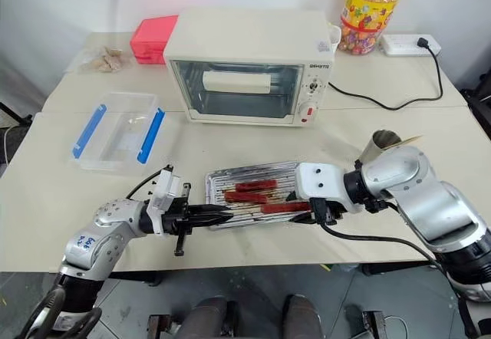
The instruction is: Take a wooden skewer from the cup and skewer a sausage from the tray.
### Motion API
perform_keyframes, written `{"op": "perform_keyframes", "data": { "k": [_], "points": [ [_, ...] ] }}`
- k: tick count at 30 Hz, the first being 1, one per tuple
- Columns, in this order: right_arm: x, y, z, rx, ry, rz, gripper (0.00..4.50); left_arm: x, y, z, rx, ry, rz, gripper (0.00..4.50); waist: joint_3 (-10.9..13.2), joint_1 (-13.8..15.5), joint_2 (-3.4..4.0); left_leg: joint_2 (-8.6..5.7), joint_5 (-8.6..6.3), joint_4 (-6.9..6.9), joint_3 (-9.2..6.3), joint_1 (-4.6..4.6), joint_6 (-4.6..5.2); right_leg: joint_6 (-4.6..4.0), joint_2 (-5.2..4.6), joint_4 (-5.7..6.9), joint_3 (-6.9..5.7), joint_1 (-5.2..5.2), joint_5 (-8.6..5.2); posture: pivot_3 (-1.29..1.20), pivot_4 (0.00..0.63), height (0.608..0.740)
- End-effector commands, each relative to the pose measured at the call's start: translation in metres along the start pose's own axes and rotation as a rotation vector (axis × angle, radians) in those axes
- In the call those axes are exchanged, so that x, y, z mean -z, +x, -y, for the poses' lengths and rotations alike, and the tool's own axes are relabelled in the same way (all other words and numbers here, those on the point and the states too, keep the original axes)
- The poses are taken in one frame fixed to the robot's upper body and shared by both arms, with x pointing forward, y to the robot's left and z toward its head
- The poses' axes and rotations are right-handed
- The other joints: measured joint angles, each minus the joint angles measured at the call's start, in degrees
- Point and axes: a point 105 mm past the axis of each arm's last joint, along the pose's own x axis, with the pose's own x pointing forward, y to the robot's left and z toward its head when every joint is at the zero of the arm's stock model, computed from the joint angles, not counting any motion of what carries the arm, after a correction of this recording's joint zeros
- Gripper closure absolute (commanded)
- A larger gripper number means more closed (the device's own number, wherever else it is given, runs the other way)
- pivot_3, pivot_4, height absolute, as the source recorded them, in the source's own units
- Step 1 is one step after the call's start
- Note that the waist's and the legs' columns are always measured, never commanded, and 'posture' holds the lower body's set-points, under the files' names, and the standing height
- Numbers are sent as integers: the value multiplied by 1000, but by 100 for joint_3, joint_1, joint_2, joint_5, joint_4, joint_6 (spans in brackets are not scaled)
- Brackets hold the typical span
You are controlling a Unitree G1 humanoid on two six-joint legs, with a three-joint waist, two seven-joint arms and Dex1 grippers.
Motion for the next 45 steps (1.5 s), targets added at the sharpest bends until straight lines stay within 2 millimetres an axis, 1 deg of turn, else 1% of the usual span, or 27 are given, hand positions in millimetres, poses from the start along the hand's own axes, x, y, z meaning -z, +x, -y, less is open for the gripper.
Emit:
{"op": "perform_keyframes", "data": {
  "k": [1,2,5,13,15,17,26,36,45],
  "points": [
    [-6,-3,-1,-3,-34,9,3320,-4,-1,2,5,25,18,4500,0,-1,0,0,0,0,0,0,0,0,0,0,0,0,0,0,150,740],
    [-8,-2,-1,-3,-35,16,3588,-4,-1,2,6,25,18,4500,0,-1,0,0,0,0,0,0,0,0,0,0,0,0,0,0,150,740],
    [-11,-1,-1,-5,-37,31,3588,-3,-1,2,5,23,17,4500,0,-6,0,0,0,0,0,0,0,0,0,0,0,0,0,0,150,740],
    [-9,0,0,-7,-42,17,3588,-5,0,1,3,27,21,4500,0,-3,0,0,0,0,0,0,0,0,0,0,0,0,0,0,150,740],
    [-10,0,-2,-18,-46,21,3948,-5,0,1,4,27,21,4500,0,-4,0,0,0,0,0,0,0,0,0,0,0,0,0,0,150,740],
    [-10,1,0,-6,-50,26,4187,-5,0,1,3,27,21,4500,0,-4,0,0,0,0,0,0,0,0,0,0,0,0,0,0,150,740],
    [-17,4,2,-1,-71,48,4189,-3,1,1,11,22,14,4500,0,-2,0,0,0,1,0,0,0,0,0,0,0,0,0,0,150,740],
    [-27,9,3,-25,-97,62,4189,2,10,4,63,21,4,4500,0,-2,0,-1,0,1,0,-1,0,0,0,1,-1,0,0,0,150,740],
    [-32,16,-1,-58,-103,79,4189,1,28,5,111,24,18,4500,0,-4,0,-1,0,1,0,-1,0,0,1,1,-1,-1,0,0,150,740]
  ]
}}
